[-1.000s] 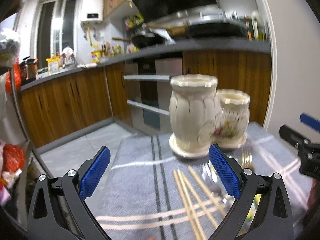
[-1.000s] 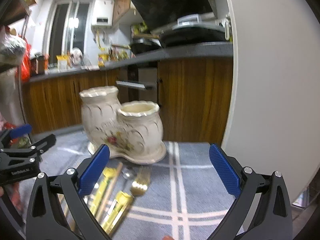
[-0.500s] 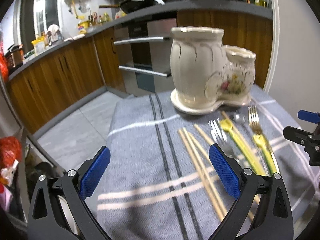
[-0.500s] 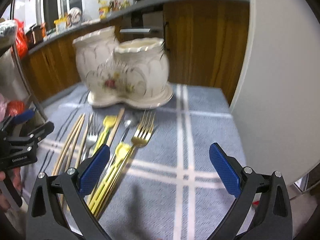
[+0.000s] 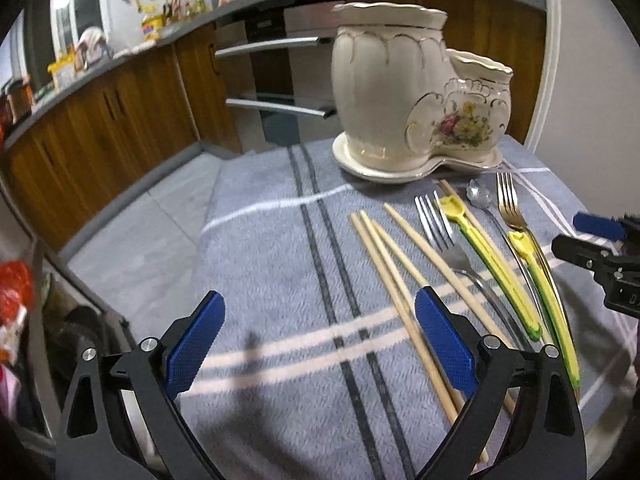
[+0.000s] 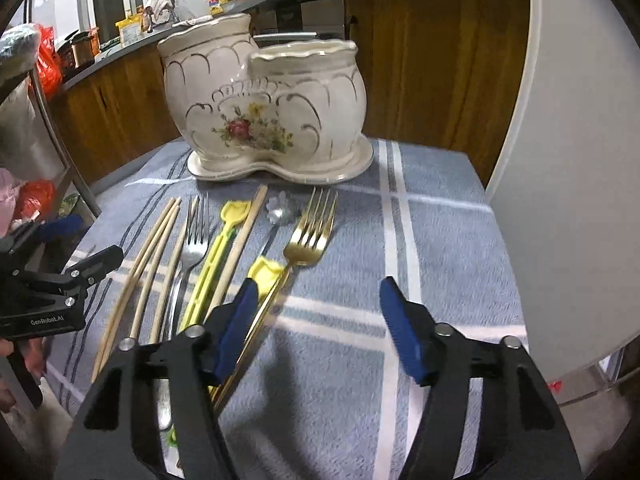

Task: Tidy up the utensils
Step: 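Lower the left tool onto a chopstick while the right tool grasps a gold fork, then lift the chopstick into the tall cup while the right tool drops the fork into the small cup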

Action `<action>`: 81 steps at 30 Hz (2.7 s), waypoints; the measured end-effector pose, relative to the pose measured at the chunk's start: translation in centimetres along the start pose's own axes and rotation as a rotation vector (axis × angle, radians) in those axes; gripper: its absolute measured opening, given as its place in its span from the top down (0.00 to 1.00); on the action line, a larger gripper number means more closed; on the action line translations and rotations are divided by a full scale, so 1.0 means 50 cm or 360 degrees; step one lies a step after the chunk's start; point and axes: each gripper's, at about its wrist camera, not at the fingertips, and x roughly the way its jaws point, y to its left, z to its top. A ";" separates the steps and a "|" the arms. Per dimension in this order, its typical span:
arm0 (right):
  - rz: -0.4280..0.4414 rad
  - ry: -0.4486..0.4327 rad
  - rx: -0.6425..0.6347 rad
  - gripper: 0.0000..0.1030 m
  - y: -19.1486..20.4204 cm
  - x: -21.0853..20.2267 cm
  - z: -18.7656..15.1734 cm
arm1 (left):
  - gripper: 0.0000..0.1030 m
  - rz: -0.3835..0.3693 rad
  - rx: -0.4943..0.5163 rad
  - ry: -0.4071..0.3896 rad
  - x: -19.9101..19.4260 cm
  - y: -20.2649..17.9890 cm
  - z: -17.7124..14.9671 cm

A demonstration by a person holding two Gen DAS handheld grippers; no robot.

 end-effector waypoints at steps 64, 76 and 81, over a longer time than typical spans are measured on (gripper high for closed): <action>0.0179 -0.0083 -0.0019 0.94 -0.046 -0.048 0.021 | 0.95 -0.0290 0.0059 0.0136 0.012 0.009 0.045; 0.0192 -0.0630 -0.0078 0.94 -0.019 -0.167 0.051 | 0.95 -0.0380 -0.0042 -0.0290 -0.108 0.042 0.102; 0.0220 -0.0799 -0.0034 0.94 -0.019 -0.190 0.123 | 0.95 -0.0404 -0.0075 -0.0537 -0.150 0.049 0.167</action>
